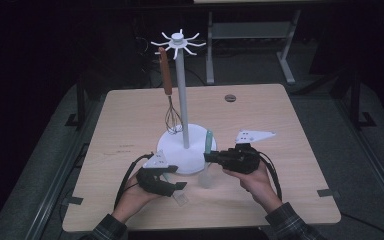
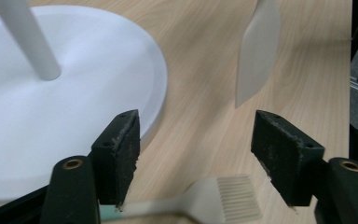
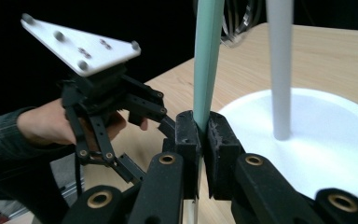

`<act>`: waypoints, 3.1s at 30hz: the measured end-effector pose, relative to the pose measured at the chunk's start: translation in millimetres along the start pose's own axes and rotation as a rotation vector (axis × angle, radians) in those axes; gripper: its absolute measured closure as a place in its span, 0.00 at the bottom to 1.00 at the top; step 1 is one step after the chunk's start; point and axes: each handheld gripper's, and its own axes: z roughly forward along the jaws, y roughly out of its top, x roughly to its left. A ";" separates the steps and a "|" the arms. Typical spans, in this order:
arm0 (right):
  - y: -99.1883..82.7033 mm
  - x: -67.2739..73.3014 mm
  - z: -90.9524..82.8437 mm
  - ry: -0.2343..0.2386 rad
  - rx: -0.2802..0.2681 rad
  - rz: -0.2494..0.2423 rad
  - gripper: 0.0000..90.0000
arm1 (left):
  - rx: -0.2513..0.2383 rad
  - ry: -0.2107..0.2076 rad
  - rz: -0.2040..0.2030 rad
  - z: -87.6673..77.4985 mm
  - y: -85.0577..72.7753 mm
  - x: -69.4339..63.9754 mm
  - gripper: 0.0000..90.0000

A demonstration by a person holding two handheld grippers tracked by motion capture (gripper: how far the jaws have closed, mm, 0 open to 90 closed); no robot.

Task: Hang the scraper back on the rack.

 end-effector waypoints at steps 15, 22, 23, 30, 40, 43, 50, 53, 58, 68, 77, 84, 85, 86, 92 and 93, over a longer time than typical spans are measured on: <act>42.9 10.8 19.0 0.073 -0.003 -0.083 0.95 | 0.003 0.040 -0.015 -15.4 -24.4 7.8 0.30; 74.1 17.4 24.3 0.105 -0.047 -0.113 0.95 | 0.005 0.053 -0.022 -24.4 -29.9 11.4 0.30; 78.9 17.7 24.8 0.108 -0.055 -0.118 0.95 | 0.005 0.053 -0.022 -24.4 -29.9 11.4 0.30; 106.6 19.2 23.3 0.108 -0.099 -0.148 0.95 | -0.003 0.052 -0.037 -28.4 -33.6 12.9 0.30; 147.0 29.4 22.2 0.127 -0.161 -0.198 0.95 | -0.011 0.047 -0.042 -28.1 -34.1 12.1 0.30; 156.9 31.6 24.5 0.132 -0.166 -0.207 0.95 | -0.014 0.043 -0.051 -28.1 -34.1 11.3 0.30; 171.9 33.2 30.6 0.148 -0.196 -0.203 0.95 | -0.009 0.047 -0.050 -29.3 -34.4 12.2 0.30; 174.4 31.1 30.8 0.152 -0.204 -0.192 0.95 | -0.007 0.046 -0.055 -29.7 -34.6 12.0 0.30; 176.3 25.7 31.3 0.151 -0.213 -0.175 0.95 | -0.009 0.046 -0.056 -30.0 -34.4 12.1 0.30; 174.7 16.8 34.5 0.129 -0.198 -0.156 0.94 | -0.007 0.046 -0.058 -30.0 -34.5 12.2 0.30; 170.9 14.6 30.8 0.106 -0.207 -0.161 0.87 | -0.013 0.045 -0.055 -30.9 -33.7 12.2 0.31; 162.1 10.1 21.4 0.053 -0.201 -0.166 0.66 | -0.017 0.038 -0.060 -32.1 -31.8 11.7 0.33; 157.4 8.8 18.4 0.029 -0.193 -0.163 0.58 | -0.016 0.038 -0.060 -33.3 -31.0 12.2 0.34; 154.4 8.3 16.5 0.017 -0.187 -0.161 0.55 | -0.016 0.038 -0.060 -33.3 -31.0 12.2 0.34; 136.2 5.2 6.6 -0.039 -0.155 -0.162 0.40 | -0.033 0.023 -0.092 -38.8 -27.3 14.0 0.35; 132.0 4.7 4.5 -0.047 -0.142 -0.158 0.37 | -0.038 0.023 -0.098 -39.7 -26.4 13.5 0.34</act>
